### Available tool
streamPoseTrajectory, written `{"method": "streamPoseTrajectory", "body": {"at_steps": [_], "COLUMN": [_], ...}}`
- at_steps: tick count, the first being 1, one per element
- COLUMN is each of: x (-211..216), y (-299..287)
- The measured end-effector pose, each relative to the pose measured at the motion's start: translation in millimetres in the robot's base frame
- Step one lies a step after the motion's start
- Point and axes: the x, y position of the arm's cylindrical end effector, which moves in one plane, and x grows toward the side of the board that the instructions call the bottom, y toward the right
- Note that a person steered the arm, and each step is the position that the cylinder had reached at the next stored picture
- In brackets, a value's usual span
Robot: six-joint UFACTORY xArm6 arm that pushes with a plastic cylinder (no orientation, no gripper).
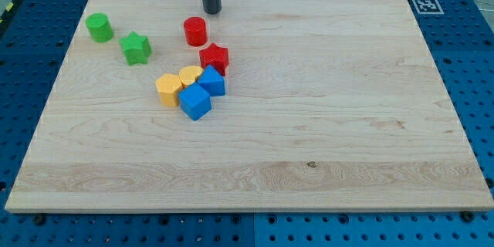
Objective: Place the red circle at the top left side of red star
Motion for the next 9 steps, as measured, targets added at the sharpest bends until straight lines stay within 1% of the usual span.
{"method": "streamPoseTrajectory", "body": {"at_steps": [1,2,4,7,9], "x": [7.6,16.0,21.5,65.5,67.4], "y": [-6.5,-25.2,-48.3,-48.4,-46.8]}}
